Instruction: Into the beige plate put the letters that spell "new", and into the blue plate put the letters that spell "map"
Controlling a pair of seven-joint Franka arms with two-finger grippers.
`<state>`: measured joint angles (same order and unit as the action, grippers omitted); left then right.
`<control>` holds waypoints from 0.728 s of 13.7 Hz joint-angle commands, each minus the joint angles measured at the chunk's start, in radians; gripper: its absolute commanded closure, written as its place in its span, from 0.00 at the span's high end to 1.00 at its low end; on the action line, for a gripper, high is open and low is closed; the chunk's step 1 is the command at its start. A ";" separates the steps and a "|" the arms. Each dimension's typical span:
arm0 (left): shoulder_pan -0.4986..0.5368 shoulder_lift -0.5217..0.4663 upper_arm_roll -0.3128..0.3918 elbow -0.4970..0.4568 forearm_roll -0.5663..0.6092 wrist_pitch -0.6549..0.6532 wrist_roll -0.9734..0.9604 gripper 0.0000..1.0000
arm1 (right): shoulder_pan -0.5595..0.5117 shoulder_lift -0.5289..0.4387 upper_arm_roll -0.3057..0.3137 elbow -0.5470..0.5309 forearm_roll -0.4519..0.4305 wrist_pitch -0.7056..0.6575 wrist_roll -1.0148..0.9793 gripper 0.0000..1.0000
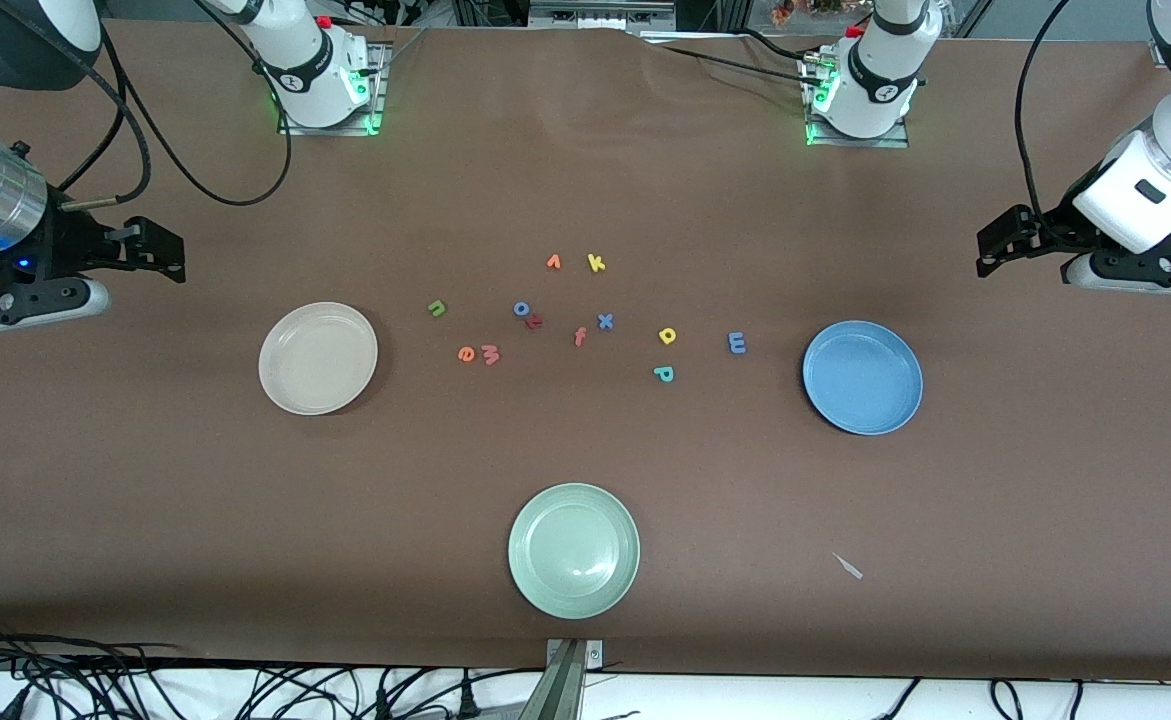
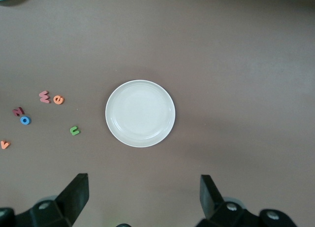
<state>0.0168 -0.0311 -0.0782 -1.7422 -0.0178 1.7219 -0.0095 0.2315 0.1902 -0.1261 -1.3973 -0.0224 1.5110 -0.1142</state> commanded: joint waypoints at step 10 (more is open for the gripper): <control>-0.003 0.011 -0.002 0.027 0.024 -0.010 0.000 1.00 | -0.003 -0.011 -0.001 0.014 0.061 -0.043 0.010 1.00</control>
<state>0.0167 -0.0311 -0.0782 -1.7418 -0.0178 1.7219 -0.0095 0.2309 0.1886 -0.1276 -1.3970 0.0184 1.4972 -0.1120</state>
